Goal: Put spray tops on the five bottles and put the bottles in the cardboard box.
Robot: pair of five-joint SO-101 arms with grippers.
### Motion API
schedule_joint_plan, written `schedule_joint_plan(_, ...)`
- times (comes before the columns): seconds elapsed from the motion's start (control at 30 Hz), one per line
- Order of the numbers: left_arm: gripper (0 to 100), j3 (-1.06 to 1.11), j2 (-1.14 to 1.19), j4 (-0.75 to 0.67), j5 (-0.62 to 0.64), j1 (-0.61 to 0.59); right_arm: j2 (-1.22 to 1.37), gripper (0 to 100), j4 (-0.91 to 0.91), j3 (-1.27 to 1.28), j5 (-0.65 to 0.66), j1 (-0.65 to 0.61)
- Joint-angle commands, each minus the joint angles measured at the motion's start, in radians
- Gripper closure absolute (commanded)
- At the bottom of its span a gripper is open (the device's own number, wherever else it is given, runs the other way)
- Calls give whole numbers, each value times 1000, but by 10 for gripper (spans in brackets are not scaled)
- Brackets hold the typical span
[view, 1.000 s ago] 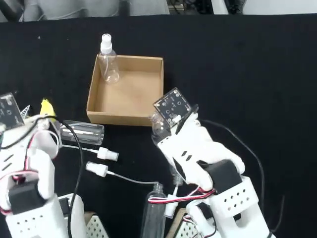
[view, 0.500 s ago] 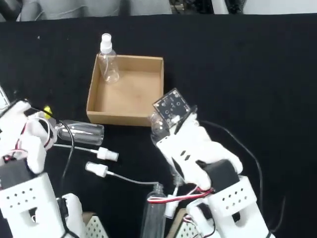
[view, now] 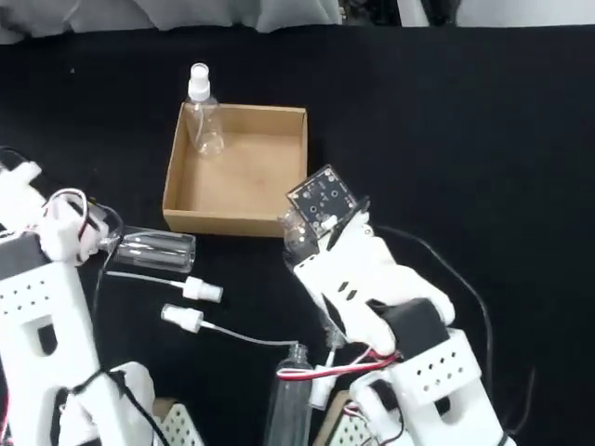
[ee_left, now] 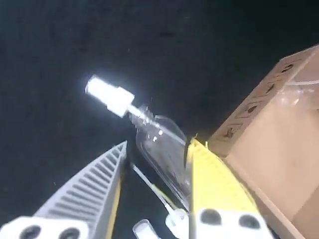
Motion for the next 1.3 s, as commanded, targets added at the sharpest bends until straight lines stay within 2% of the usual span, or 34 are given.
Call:
schedule_joint_plan(0.0, 818, -88, 94, 2, 110, -39, 4, 969, -28, -8, 0, 32)
schedule_joint_plan(0.3, 818, -157, 288, 3, 224, -96, 1, 969, -26, -8, 0, 32)
schedule_joint_plan(0.6, 818, -159, 334, -5, 307, -139, 1, 969, -26, -8, 0, 35)
schedule_joint_plan(1.03, 818, -134, 338, -9, 310, -179, 2, 969, -26, -7, 0, 32)
schedule_joint_plan(1.27, 818, -48, 338, -114, 310, -179, 5, 969, -25, -7, 0, 32)
